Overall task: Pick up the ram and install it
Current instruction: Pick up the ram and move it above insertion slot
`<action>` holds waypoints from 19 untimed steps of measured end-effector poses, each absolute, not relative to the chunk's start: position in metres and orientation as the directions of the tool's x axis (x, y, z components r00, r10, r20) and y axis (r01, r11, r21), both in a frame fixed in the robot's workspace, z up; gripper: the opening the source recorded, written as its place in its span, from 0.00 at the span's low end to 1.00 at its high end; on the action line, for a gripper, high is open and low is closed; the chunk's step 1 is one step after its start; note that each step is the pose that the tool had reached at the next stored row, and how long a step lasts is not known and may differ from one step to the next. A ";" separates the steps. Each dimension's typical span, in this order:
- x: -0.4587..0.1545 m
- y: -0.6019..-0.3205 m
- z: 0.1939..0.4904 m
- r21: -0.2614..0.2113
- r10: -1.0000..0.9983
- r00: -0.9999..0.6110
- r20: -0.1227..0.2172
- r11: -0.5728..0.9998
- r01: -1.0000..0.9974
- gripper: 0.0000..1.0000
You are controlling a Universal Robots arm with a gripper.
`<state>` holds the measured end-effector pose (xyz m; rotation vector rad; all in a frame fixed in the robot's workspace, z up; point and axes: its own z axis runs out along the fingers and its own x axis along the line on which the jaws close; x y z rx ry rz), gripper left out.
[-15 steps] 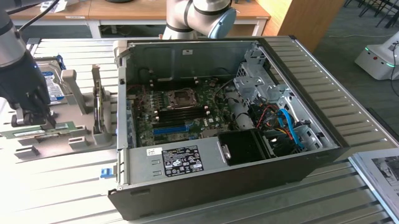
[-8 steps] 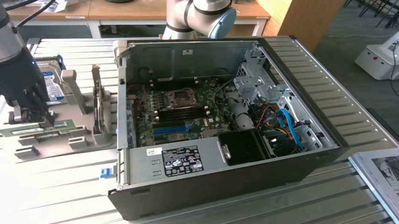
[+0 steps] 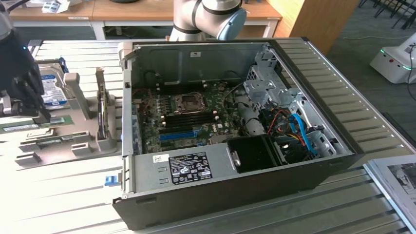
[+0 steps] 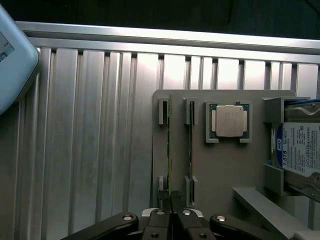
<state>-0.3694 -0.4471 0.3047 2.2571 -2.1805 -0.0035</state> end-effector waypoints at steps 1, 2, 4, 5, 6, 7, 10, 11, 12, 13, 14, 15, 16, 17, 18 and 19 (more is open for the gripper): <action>-0.369 -0.447 0.306 0.004 -0.999 0.035 0.001 -0.035 -0.999 0.11; -0.369 -0.447 0.307 0.004 -0.999 0.035 0.001 -0.035 -0.999 0.11; -0.369 -0.447 0.310 0.004 -0.999 0.034 0.001 -0.034 -0.999 0.11; -0.369 -0.447 0.311 0.004 -0.999 0.035 0.001 -0.034 -0.999 0.11; -0.369 -0.447 0.313 0.004 -0.999 0.035 0.001 -0.035 -0.999 0.11; -0.369 -0.447 0.314 0.004 -0.999 0.035 0.001 -0.035 -0.999 0.11; -0.369 -0.447 0.317 0.004 -0.999 0.035 0.001 -0.035 -0.999 0.11; -0.369 -0.447 0.318 0.004 -0.999 0.034 0.001 -0.034 -0.999 0.11; -0.369 -0.447 0.320 0.004 -0.999 0.034 0.001 -0.034 -0.999 0.11; -0.369 -0.447 0.321 0.004 -0.999 0.035 0.001 -0.035 -0.999 0.11; -0.369 -0.447 0.322 0.004 -0.999 0.035 0.001 -0.035 -0.999 0.11; -0.369 -0.447 0.323 0.004 -0.999 0.035 0.001 -0.035 -0.999 0.11; -0.369 -0.447 0.324 0.004 -0.999 0.035 0.001 -0.035 -0.999 0.11; -0.369 -0.447 0.326 0.004 -0.999 0.034 0.001 -0.034 -0.999 0.11; -0.369 -0.447 0.327 0.004 -0.999 0.035 0.001 -0.035 -0.999 0.11; -0.369 -0.447 0.328 0.004 -0.999 0.035 0.001 -0.035 -0.999 0.11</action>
